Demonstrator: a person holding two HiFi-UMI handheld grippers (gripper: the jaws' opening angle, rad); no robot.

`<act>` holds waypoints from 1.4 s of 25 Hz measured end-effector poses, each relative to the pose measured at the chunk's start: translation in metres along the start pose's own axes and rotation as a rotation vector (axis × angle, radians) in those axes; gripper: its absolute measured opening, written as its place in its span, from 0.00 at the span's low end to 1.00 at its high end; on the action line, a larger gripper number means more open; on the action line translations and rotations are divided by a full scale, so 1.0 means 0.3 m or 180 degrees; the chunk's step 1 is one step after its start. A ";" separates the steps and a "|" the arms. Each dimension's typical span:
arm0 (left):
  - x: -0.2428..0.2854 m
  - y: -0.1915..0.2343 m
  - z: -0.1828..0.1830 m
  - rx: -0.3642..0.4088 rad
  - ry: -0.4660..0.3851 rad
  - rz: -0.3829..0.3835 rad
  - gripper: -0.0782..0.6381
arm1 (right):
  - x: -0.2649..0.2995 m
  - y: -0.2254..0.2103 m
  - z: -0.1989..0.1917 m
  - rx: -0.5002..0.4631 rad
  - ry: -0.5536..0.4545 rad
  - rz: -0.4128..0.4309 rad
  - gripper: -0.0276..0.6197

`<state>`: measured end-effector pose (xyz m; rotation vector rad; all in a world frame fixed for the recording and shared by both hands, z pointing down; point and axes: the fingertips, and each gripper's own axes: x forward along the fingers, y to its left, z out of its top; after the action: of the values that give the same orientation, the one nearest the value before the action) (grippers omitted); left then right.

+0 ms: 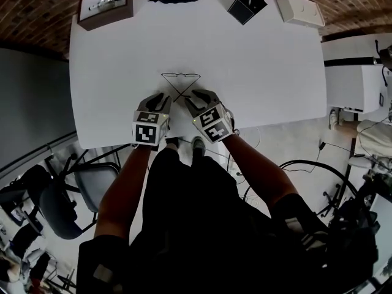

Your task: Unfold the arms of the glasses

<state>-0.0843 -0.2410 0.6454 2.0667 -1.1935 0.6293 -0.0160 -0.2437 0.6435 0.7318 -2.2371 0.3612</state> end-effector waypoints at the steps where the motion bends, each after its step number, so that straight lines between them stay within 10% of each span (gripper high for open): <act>1: -0.007 0.020 0.020 -0.0101 -0.0063 0.0054 0.23 | -0.010 -0.010 0.013 0.0197 -0.0026 -0.0053 0.21; 15: 0.047 0.015 0.152 -0.0306 -0.0110 0.0298 0.34 | 0.010 -0.116 0.079 0.1942 -0.0122 -0.0481 0.29; 35: 0.052 0.116 0.091 0.0063 0.0193 0.0474 0.34 | -0.020 -0.184 0.039 0.1231 0.0214 -0.0712 0.32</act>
<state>-0.1057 -0.2827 0.6484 1.9733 -1.3193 0.7707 0.0140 -0.2908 0.6332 1.1422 -2.0170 0.7064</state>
